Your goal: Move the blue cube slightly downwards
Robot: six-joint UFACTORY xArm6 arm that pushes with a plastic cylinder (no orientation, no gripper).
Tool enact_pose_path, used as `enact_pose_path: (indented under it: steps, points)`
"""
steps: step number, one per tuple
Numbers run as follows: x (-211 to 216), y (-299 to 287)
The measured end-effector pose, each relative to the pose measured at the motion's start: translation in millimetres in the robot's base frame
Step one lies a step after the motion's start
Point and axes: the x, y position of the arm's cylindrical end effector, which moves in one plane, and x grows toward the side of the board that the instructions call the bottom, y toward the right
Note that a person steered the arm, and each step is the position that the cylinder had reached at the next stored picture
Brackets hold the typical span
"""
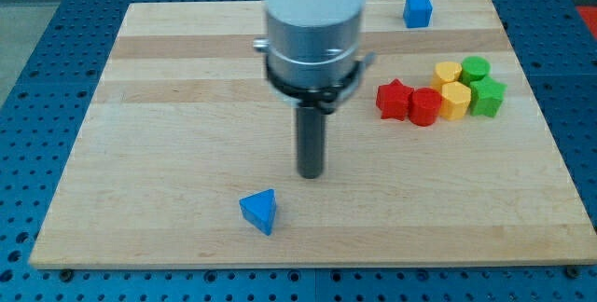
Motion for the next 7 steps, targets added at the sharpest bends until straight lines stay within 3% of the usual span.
enact_pose_path:
  steps: [1,3,5,7]
  points:
    - [-22.2,-31.3]
    - [-132.2,-20.0]
    - [-245.3,38.9]
    - [-324.9,115.1]
